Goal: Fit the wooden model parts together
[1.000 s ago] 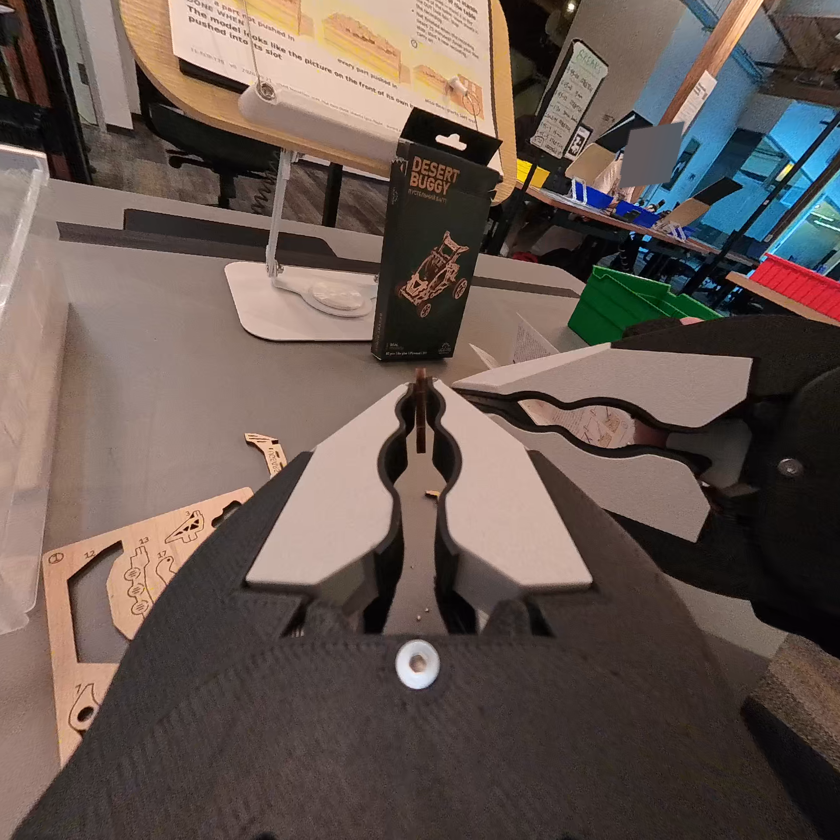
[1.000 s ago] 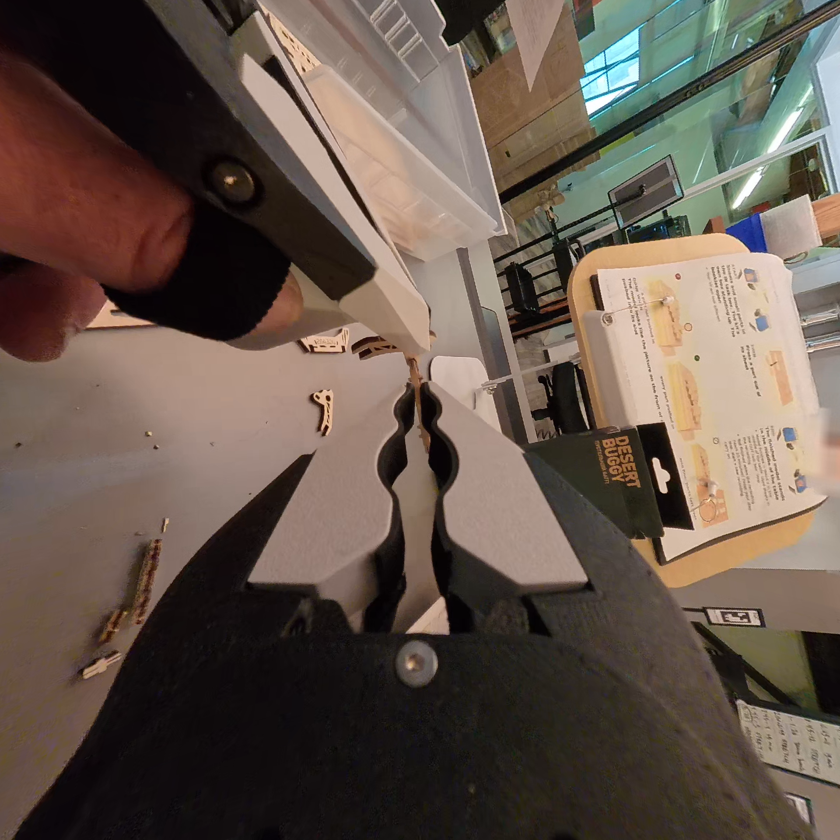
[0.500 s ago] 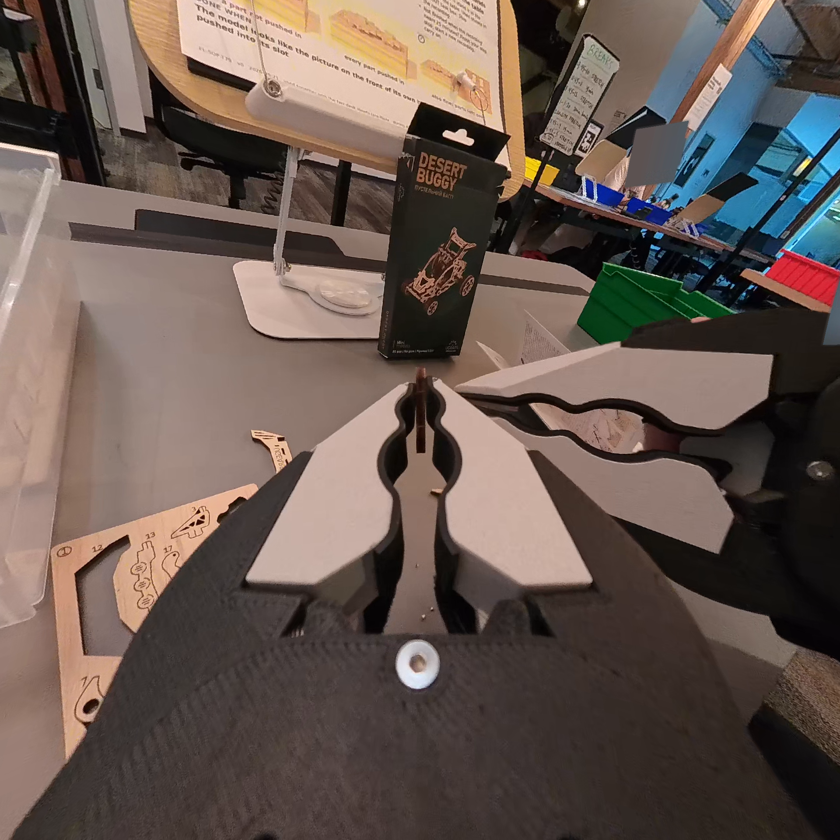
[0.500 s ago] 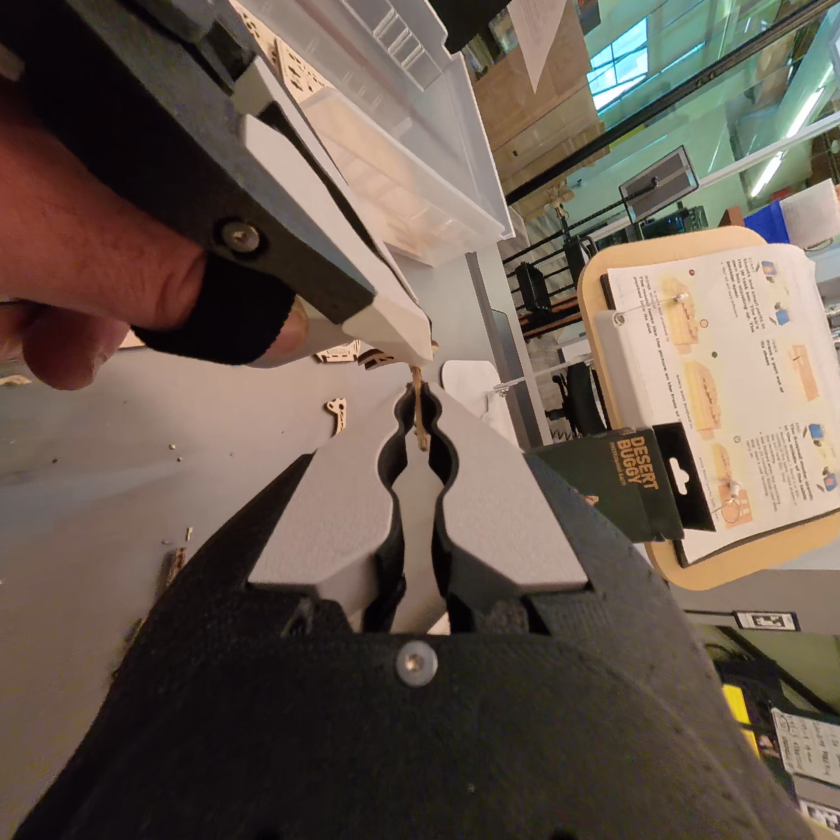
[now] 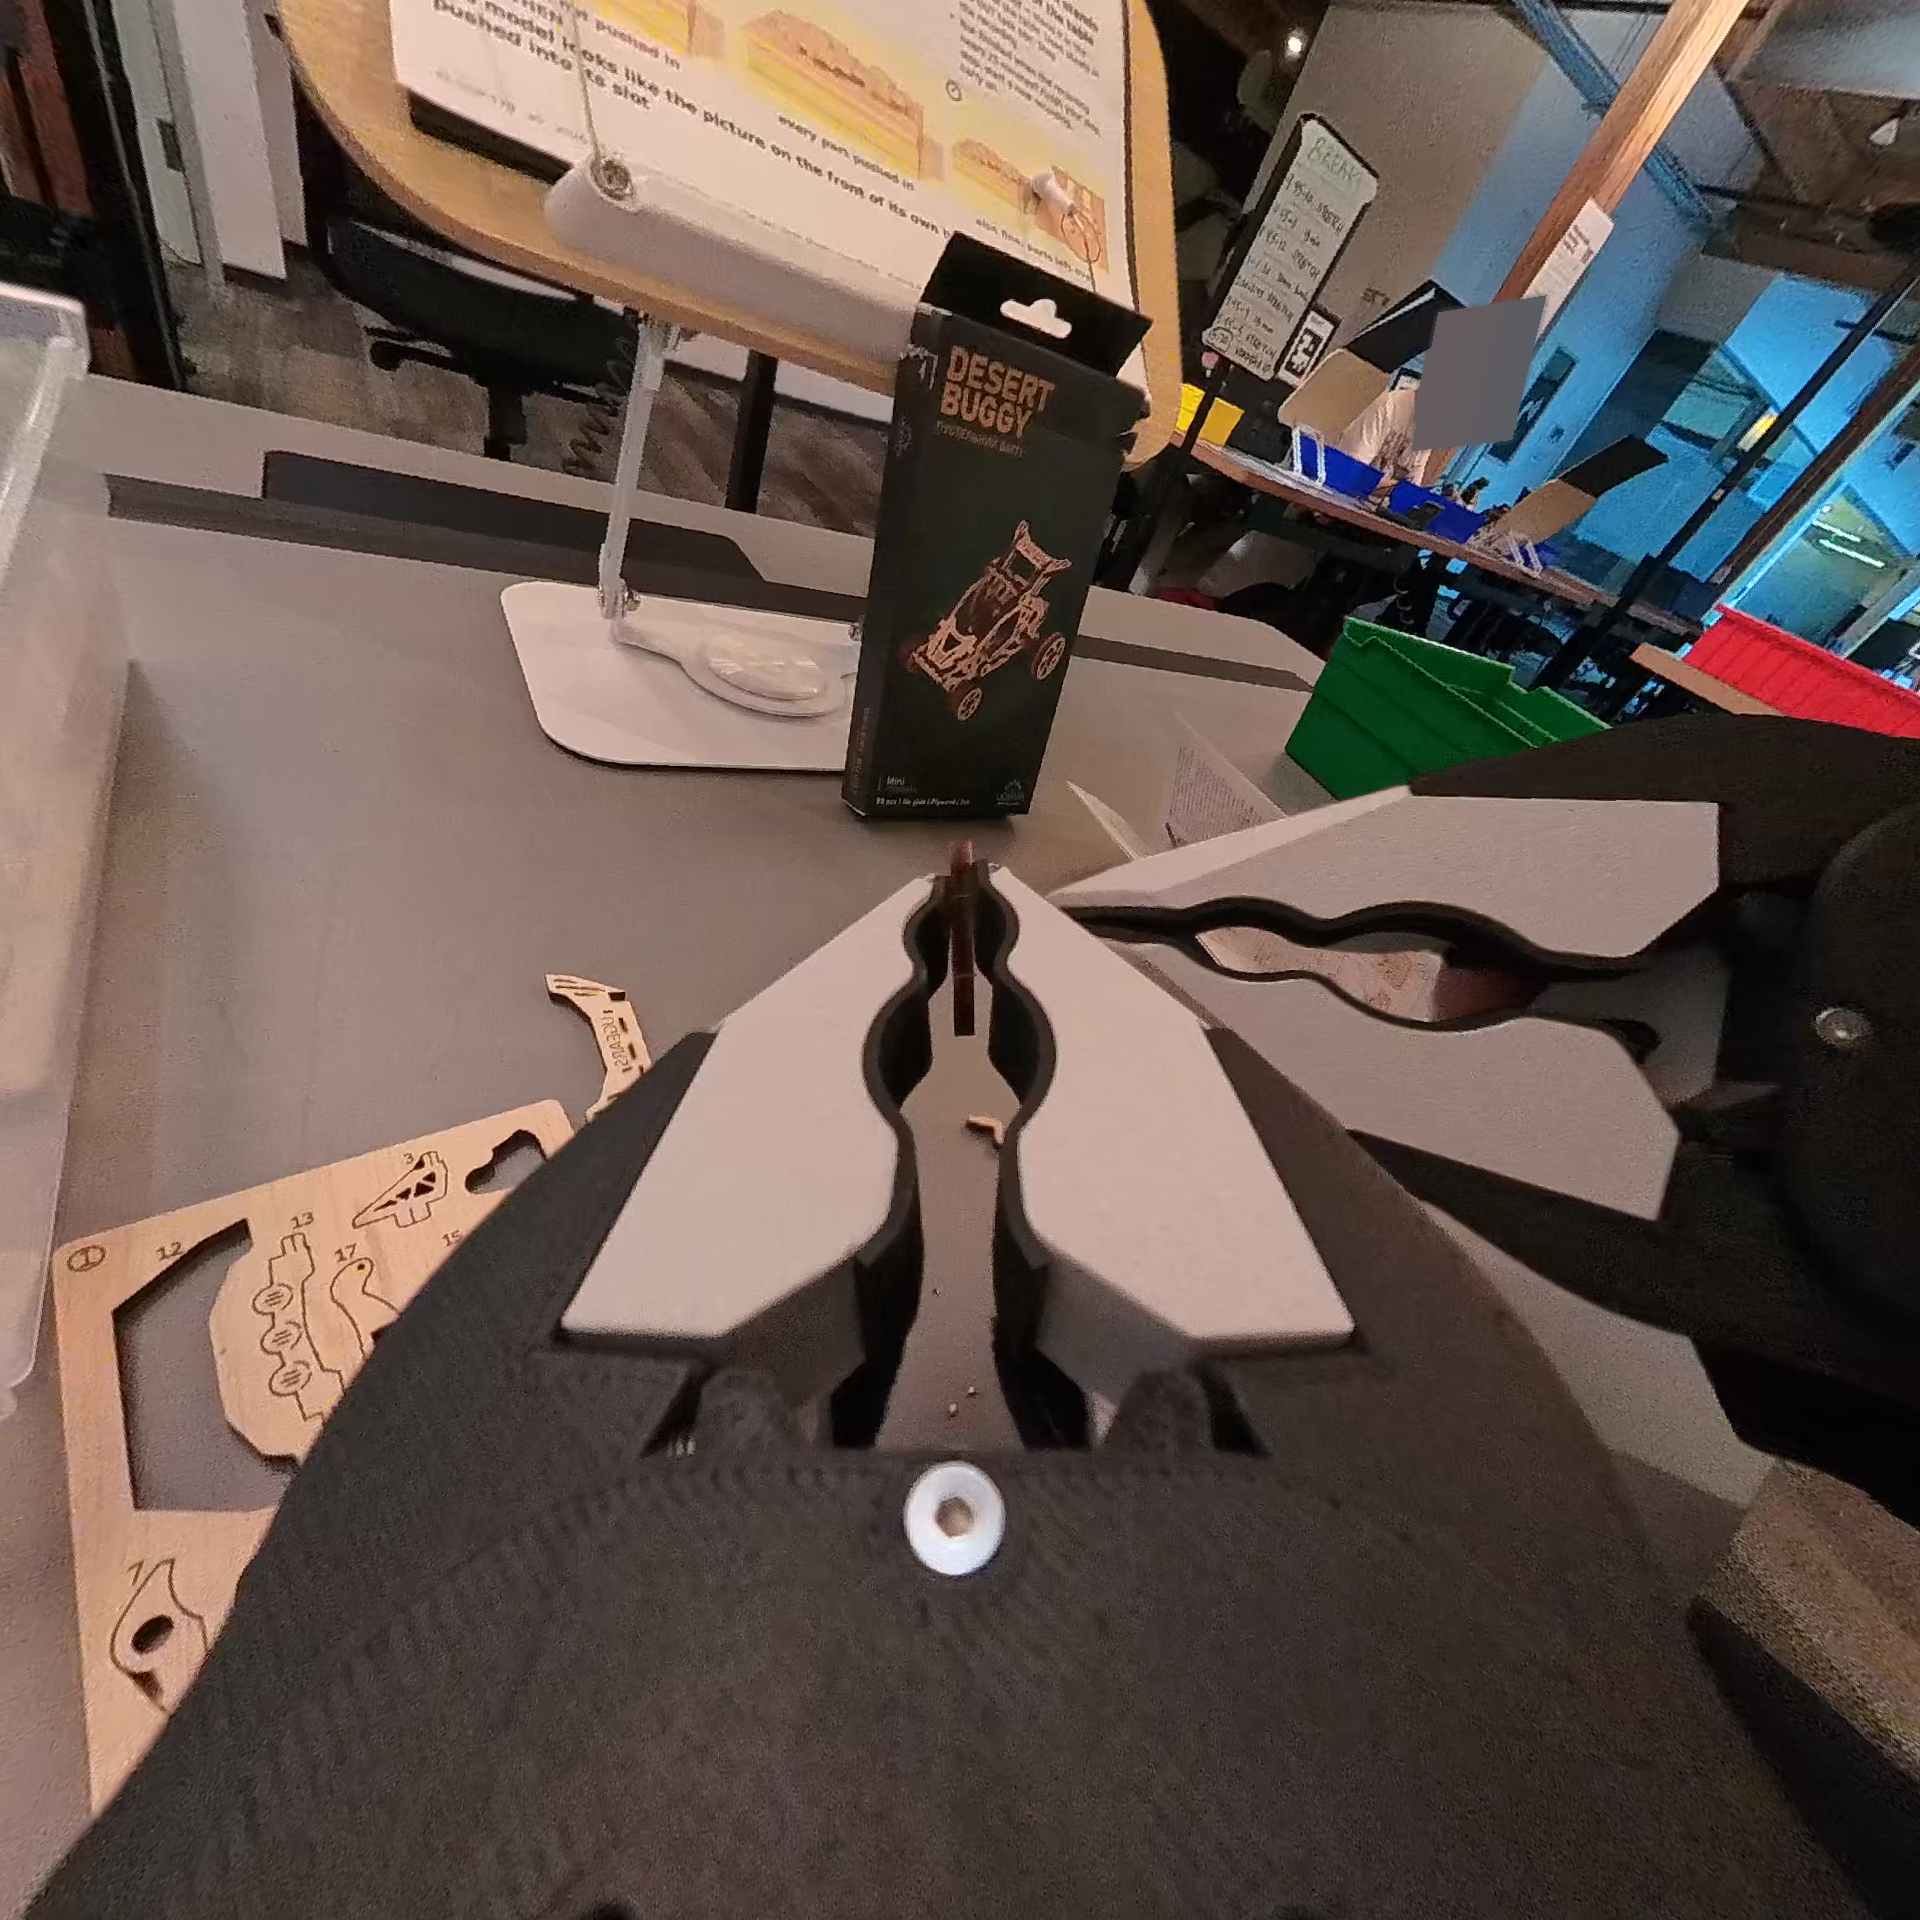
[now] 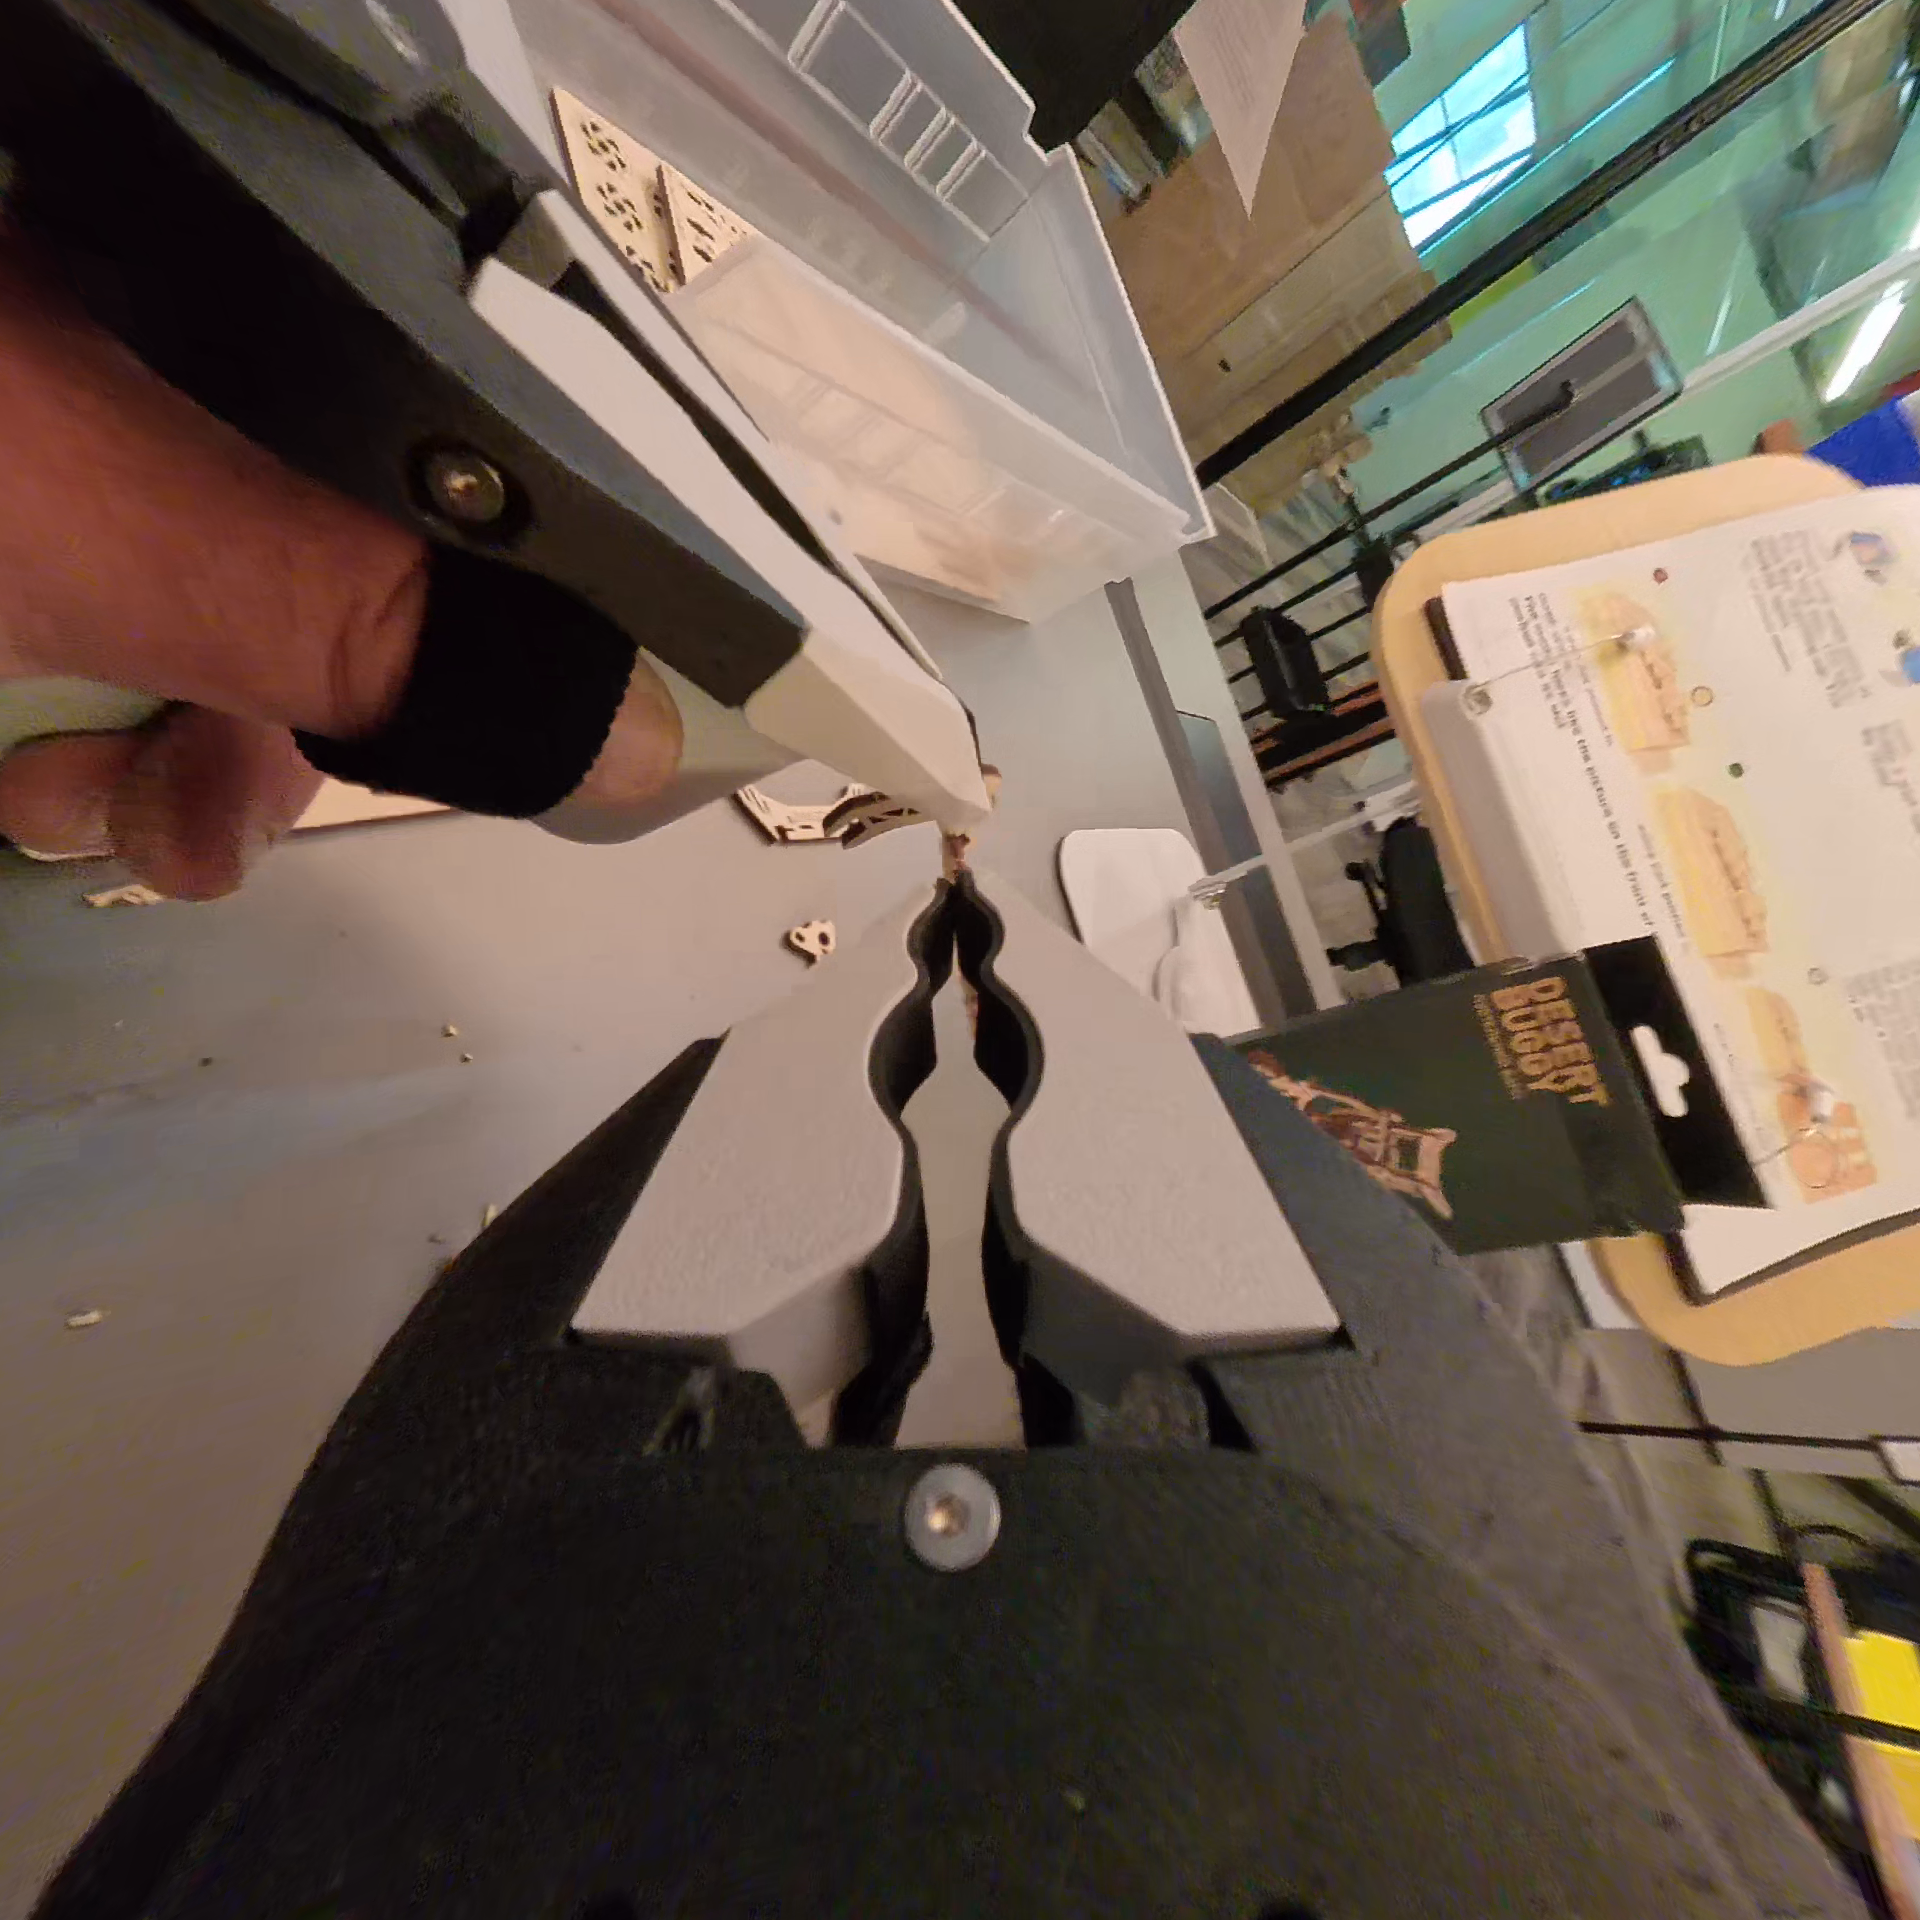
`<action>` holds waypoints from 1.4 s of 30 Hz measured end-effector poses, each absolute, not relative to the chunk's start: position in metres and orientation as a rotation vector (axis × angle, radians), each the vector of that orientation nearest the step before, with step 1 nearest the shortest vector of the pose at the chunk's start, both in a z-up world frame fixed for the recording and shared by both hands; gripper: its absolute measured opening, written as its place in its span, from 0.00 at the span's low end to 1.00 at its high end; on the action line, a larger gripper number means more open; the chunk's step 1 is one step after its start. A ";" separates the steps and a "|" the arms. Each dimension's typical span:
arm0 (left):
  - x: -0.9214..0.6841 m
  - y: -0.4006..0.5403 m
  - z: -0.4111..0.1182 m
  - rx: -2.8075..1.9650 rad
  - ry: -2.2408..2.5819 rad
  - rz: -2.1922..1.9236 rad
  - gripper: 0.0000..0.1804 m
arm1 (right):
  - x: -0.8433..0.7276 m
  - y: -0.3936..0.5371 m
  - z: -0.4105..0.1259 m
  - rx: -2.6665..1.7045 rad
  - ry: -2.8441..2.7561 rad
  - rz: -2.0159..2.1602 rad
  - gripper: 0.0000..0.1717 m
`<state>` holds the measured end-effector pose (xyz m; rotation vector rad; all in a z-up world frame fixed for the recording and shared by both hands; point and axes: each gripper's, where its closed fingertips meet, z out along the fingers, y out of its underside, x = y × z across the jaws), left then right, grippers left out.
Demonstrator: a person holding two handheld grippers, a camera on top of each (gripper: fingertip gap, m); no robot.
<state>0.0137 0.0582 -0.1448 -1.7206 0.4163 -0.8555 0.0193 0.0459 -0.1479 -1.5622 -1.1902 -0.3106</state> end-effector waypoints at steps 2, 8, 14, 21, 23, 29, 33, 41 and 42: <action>0.013 0.058 -0.148 -1.731 0.420 -0.861 0.01 | 0.022 0.045 -0.150 -1.589 -1.171 -0.280 0.00; 0.001 0.060 -0.160 -1.793 0.441 -0.828 0.01 | 0.021 0.028 -0.179 -1.772 -1.143 -0.002 0.00; -0.015 0.057 -0.169 -1.824 0.433 -0.824 0.01 | 0.035 0.014 -0.203 -1.966 -1.095 0.226 0.03; -0.018 0.061 -0.171 -1.814 0.411 -0.867 0.01 | 0.035 0.037 -0.216 -2.178 -0.902 0.299 0.16; -0.017 0.061 -0.171 -1.812 0.412 -0.883 0.01 | 0.038 0.049 -0.228 -2.210 -0.920 0.220 0.13; -0.021 0.061 -0.171 -1.796 0.398 -0.919 0.01 | 0.035 0.062 -0.254 -2.269 -0.977 0.139 0.03; -0.024 0.062 -0.170 -1.787 0.384 -0.937 0.01 | 0.033 0.062 -0.253 -2.290 -0.963 0.214 0.01; -0.028 0.063 -0.168 -1.773 0.367 -0.958 0.01 | 0.028 0.056 -0.235 -2.290 -0.906 0.297 0.01; -0.028 0.063 -0.168 -1.773 0.367 -0.960 0.01 | 0.033 0.061 -0.237 -2.282 -0.924 0.224 0.02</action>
